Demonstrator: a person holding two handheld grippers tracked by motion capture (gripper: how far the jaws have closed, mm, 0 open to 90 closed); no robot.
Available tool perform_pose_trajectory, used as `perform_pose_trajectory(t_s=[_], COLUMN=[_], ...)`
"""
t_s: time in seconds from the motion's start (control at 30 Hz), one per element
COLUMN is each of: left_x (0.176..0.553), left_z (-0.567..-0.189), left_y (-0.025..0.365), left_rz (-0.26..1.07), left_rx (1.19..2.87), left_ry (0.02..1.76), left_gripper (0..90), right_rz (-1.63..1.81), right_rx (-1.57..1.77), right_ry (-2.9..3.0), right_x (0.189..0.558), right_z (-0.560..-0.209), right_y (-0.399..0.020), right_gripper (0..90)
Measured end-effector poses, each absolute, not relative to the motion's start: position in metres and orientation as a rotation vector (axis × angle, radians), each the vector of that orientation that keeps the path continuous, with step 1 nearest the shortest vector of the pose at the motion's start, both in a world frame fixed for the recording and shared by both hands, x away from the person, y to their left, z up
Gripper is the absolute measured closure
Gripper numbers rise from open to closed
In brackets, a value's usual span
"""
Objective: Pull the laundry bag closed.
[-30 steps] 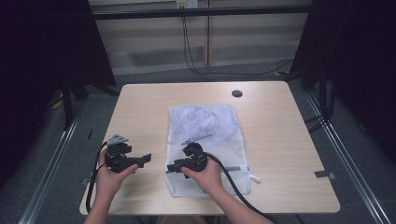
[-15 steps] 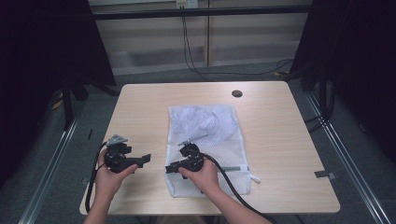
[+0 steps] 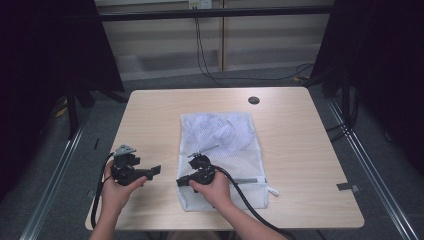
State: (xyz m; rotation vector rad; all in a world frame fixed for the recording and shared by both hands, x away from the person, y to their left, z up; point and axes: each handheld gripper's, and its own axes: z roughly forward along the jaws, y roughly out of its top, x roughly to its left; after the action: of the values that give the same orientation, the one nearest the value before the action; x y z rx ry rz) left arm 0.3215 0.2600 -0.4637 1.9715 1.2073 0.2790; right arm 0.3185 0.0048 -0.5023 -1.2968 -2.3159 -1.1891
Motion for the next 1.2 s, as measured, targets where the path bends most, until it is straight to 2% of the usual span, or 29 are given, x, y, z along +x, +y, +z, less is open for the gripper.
perform_pose_trajectory(t_s=[0.33,1.2], left_x=[0.321,0.319], left_z=[-0.463,-0.467], left_y=[0.26,0.248], left_rz=[0.273,0.082], left_rx=[1.956,1.943], left_ry=[1.217,1.138], left_gripper=[6.1,5.8], right_rz=[-1.194,-1.271], right_rx=[-1.315,-1.355], right_ry=[-2.277,-2.171], right_x=[0.323,0.325], right_z=[-0.502,-0.481], right_y=[0.005,-0.014], right_gripper=[86.5,86.9])
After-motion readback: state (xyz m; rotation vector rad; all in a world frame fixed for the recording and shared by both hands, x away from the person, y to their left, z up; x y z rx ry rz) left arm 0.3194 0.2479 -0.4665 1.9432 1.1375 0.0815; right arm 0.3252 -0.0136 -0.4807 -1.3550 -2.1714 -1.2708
